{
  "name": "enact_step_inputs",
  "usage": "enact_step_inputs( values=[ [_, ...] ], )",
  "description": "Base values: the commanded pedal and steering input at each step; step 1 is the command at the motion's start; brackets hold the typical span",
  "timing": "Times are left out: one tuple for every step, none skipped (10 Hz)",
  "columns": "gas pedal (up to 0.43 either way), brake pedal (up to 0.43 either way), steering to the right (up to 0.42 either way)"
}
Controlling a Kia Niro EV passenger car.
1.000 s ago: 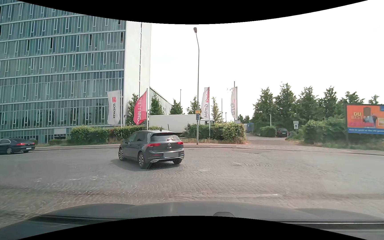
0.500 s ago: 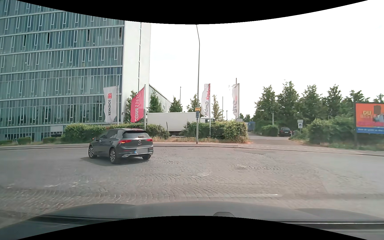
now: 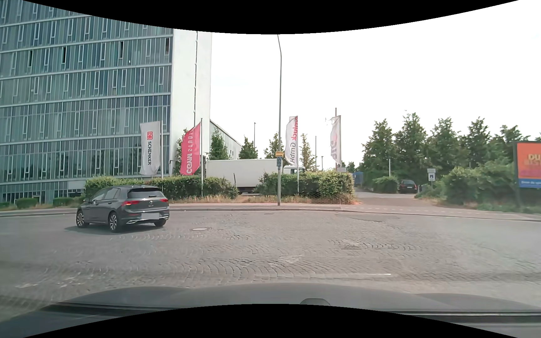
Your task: Follow the waypoints while adhering to traffic rules and regulations
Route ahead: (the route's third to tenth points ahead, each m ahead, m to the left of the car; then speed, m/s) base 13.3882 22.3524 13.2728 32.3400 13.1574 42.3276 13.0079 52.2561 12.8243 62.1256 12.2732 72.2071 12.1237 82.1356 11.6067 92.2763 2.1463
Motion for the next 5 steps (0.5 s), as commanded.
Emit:
enact_step_inputs(
  values=[
    [0.047, 0.0, -0.166],
    [0.087, 0.0, -0.193],
    [0.11, 0.0, -0.209],
    [0.11, 0.0, -0.224],
    [0.11, 0.0, -0.241]
  ],
)
